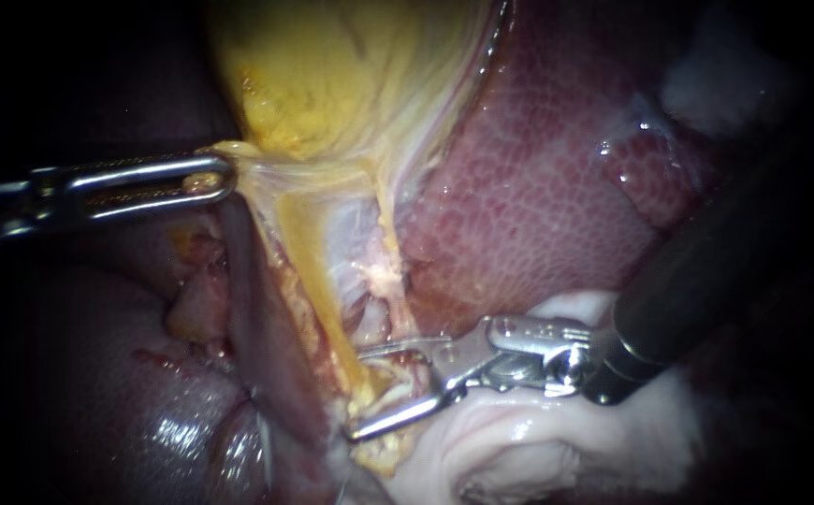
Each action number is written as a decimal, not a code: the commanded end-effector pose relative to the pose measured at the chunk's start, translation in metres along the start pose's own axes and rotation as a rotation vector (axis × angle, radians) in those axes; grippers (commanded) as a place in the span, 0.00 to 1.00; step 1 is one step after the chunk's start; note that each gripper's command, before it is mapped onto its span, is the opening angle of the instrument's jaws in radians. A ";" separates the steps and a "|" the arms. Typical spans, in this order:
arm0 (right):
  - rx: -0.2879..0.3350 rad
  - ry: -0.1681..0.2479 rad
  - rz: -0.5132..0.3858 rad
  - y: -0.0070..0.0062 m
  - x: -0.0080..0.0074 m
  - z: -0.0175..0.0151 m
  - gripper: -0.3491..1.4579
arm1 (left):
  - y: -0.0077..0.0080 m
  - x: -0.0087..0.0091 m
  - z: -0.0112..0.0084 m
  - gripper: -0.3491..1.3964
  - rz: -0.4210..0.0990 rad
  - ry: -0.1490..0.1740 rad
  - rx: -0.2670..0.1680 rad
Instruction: Clipping first clip left tube
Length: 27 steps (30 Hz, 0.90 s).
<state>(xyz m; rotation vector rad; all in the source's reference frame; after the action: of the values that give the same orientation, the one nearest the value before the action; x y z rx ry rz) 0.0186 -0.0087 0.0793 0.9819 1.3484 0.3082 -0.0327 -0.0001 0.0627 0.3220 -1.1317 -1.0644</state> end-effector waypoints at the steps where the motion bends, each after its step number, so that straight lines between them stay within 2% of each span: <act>1: 0.011 0.005 0.006 -0.0002 0.0000 0.0001 0.52 | 0.0001 0.0000 0.0000 0.00 -0.001 0.000 0.001; 5: 0.038 0.023 0.022 -0.0002 0.0001 0.0004 0.52 | 0.0003 0.0000 0.0000 0.00 -0.001 0.000 0.001; 11: 0.066 0.030 0.040 0.0007 0.0001 0.0018 0.52 | 0.0002 0.0000 0.0002 0.00 -0.001 0.000 0.000; 18: 0.145 0.081 0.064 0.0017 0.0005 0.0037 0.52 | 0.0001 -0.0001 0.0006 0.00 0.004 -0.001 -0.002; 27: 0.151 0.077 0.062 0.0025 -0.0003 0.0048 0.52 | 0.0000 -0.0001 0.0008 0.00 0.004 -0.001 -0.003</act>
<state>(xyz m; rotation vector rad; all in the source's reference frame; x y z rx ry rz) 0.0238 -0.0096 0.0809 1.1497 1.4300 0.2967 -0.0333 0.0002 0.0630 0.3175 -1.1314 -1.0628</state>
